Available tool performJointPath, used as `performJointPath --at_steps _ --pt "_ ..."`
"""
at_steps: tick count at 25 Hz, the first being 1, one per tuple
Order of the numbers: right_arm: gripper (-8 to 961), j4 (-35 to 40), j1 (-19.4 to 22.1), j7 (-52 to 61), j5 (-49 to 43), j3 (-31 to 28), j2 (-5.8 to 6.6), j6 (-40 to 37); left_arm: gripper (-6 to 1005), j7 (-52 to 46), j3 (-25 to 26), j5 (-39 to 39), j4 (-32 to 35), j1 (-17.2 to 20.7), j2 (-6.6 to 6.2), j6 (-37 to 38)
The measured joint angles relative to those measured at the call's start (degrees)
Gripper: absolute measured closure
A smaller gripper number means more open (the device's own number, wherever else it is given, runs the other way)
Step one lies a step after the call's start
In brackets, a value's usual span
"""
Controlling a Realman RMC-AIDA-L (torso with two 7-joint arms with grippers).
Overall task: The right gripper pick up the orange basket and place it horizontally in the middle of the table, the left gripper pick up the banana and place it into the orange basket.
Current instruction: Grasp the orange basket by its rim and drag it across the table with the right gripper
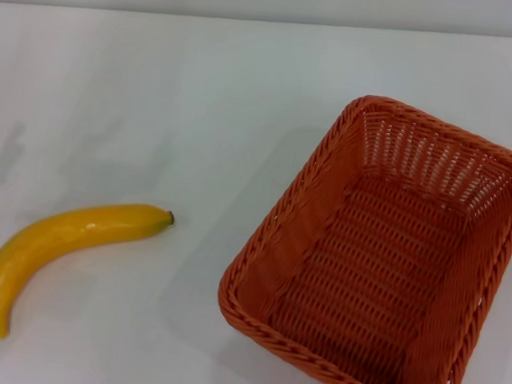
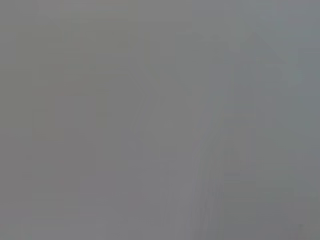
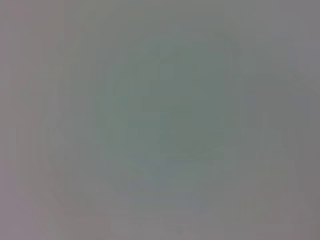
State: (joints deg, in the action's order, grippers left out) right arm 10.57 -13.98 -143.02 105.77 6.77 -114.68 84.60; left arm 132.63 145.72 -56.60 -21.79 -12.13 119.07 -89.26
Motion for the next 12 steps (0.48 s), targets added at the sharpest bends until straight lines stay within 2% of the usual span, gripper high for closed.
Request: performJointPath --at_steps 2,9,12 --pt "253 0.3 0.3 0.9 0.0 0.0 0.03 -0.3 315 0.0 0.0 0.0 0.0 0.0 0.02 0.0" --pt "252 2.6 1.1 3.0 -0.6 0.8 0.10 0.1 315 0.0 0.0 0.0 0.0 -0.2 -0.02 0.0" --pt "251 5.9 1.1 7.3 -0.8 3.6 0.10 0.2 314 0.0 0.0 0.0 0.0 -0.4 -0.03 0.1"
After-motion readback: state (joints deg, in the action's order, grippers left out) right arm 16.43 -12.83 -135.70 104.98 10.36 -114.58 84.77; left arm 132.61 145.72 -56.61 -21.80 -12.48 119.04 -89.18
